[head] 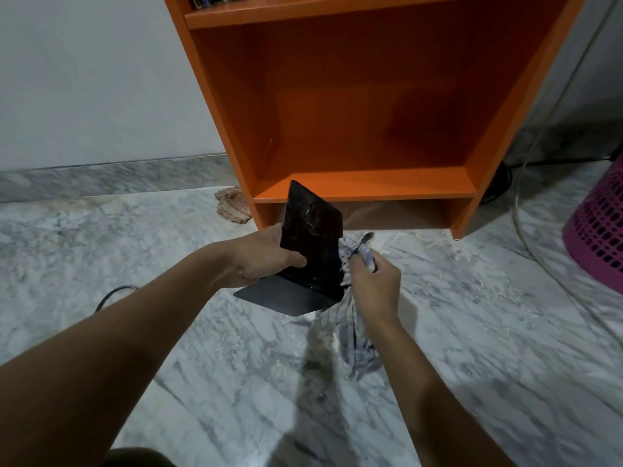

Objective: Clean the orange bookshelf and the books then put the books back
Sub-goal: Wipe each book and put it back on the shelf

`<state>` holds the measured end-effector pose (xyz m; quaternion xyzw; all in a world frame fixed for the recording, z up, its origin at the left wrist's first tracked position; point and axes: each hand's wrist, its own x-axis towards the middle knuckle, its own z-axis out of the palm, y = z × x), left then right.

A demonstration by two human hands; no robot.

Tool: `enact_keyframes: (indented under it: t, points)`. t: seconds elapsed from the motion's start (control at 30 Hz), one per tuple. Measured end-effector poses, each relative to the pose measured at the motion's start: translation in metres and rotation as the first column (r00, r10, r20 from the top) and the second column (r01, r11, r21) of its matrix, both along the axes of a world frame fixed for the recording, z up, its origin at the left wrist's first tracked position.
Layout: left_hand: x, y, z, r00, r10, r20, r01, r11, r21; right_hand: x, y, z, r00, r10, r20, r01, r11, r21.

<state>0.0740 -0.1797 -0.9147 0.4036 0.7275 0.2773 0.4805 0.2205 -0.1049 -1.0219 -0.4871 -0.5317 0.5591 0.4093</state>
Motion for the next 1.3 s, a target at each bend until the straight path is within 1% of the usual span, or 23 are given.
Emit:
enact_keyframes:
  t: [0.07, 0.13, 0.17, 0.23, 0.27, 0.3, 0.33, 0.4, 0.47, 0.53, 0.57, 0.6, 0.67, 0.73, 0.8, 0.87, 0.9, 0.97, 1.03, 1.07, 1.17, 1.23, 1.3]
  points:
    - [-0.002, -0.001, 0.0, 1.0, 0.009, 0.006, -0.009, 1.0, 0.004, 0.005, 0.002, 0.005, 0.994, -0.107, 0.013, 0.103, 0.978, 0.179]
    - [-0.002, -0.001, 0.001, 1.0, -0.009, 0.0, 0.009, 1.0, 0.001, 0.005, 0.001, 0.012, 0.996, -0.086, 0.002, 0.079, 0.927, 0.367]
    - [-0.002, -0.002, 0.001, 1.0, -0.025, -0.004, 0.025, 1.0, -0.006, 0.002, 0.0, 0.015, 1.0, -0.011, 0.014, 0.003, 0.881, 0.474]
    - [0.001, -0.002, 0.002, 0.996, -0.082, -0.017, 0.082, 0.996, -0.019, -0.006, -0.005, 0.017, 0.973, 0.202, 0.112, -0.223, 0.699, 0.679]
    - [0.002, -0.002, 0.003, 0.993, -0.112, -0.025, 0.111, 0.993, -0.026, -0.01, -0.005, 0.015, 0.951, 0.253, 0.177, -0.299, 0.615, 0.73]
    - [0.003, -0.002, 0.004, 0.991, -0.135, -0.027, 0.134, 0.99, -0.031, -0.013, -0.004, 0.014, 0.943, 0.256, 0.211, -0.326, 0.588, 0.74]
    - [0.005, -0.003, 0.005, 0.989, -0.15, -0.017, 0.149, 0.988, -0.038, -0.014, -0.001, 0.014, 0.954, 0.223, 0.198, -0.297, 0.632, 0.716]
    - [0.006, -0.005, 0.008, 0.982, -0.186, 0.021, 0.187, 0.981, -0.051, -0.013, 0.011, 0.009, 0.987, 0.09, 0.137, -0.153, 0.807, 0.57]
    - [0.006, -0.008, 0.008, 0.973, -0.229, 0.023, 0.231, 0.97, -0.073, -0.007, 0.032, -0.001, 0.983, -0.048, 0.175, -0.015, 0.939, 0.343]
    - [0.005, -0.01, 0.007, 0.97, -0.242, 0.014, 0.242, 0.966, -0.095, 0.003, 0.049, -0.009, 0.976, -0.138, 0.169, 0.107, 0.977, 0.183]
    - [0.004, -0.009, 0.006, 0.972, -0.235, 0.018, 0.236, 0.967, -0.099, 0.008, 0.053, -0.01, 0.975, -0.178, 0.136, 0.158, 0.977, 0.146]
    - [0.003, -0.009, 0.005, 0.973, -0.229, 0.019, 0.23, 0.968, -0.1, 0.012, 0.052, -0.009, 0.972, -0.208, 0.106, 0.191, 0.97, 0.15]
    - [0.002, -0.006, 0.005, 0.974, -0.226, 0.008, 0.226, 0.968, -0.108, 0.012, 0.042, 0.002, 0.974, -0.216, 0.063, 0.195, 0.951, 0.239]
    - [0.005, -0.003, 0.005, 0.974, -0.225, -0.023, 0.221, 0.968, -0.123, 0.004, 0.026, 0.02, 0.995, -0.1, -0.005, 0.093, 0.908, 0.408]
    - [0.008, 0.0, 0.004, 0.973, -0.219, -0.068, 0.209, 0.969, -0.128, -0.006, 0.015, 0.029, 0.995, 0.096, 0.037, -0.097, 0.768, 0.633]
    - [0.011, 0.001, 0.004, 0.969, -0.222, -0.11, 0.209, 0.97, -0.123, -0.014, 0.012, 0.023, 0.966, 0.188, 0.175, -0.255, 0.6, 0.758]
    - [0.012, 0.001, 0.004, 0.964, -0.236, -0.122, 0.221, 0.967, -0.124, -0.016, 0.013, 0.019, 0.964, 0.183, 0.194, -0.265, 0.599, 0.755]
    - [0.012, -0.001, 0.005, 0.954, -0.277, -0.114, 0.259, 0.955, -0.147, -0.017, 0.02, 0.011, 0.986, 0.105, 0.131, -0.165, 0.746, 0.645]
    - [0.011, -0.005, 0.004, 0.942, -0.321, -0.096, 0.3, 0.936, -0.181, -0.015, 0.032, 0.005, 0.988, -0.026, 0.151, -0.043, 0.901, 0.431]
    - [0.01, -0.006, 0.003, 0.936, -0.339, -0.098, 0.317, 0.929, -0.193, -0.012, 0.04, 0.002, 0.981, -0.055, 0.188, -0.007, 0.949, 0.314]
    - [0.007, -0.007, 0.0, 0.921, -0.356, -0.157, 0.323, 0.925, -0.2, 0.004, 0.053, -0.004, 0.981, -0.075, 0.177, 0.07, 0.997, 0.036]
    - [0.005, -0.005, -0.002, 0.904, -0.359, -0.231, 0.317, 0.928, -0.197, 0.016, 0.052, -0.01, 0.973, -0.076, 0.219, 0.084, 0.996, -0.029]
    - [0.003, -0.002, -0.005, 0.873, -0.352, -0.338, 0.298, 0.933, -0.2, 0.021, 0.046, -0.013, 0.961, -0.015, 0.275, 0.042, 0.995, -0.093]
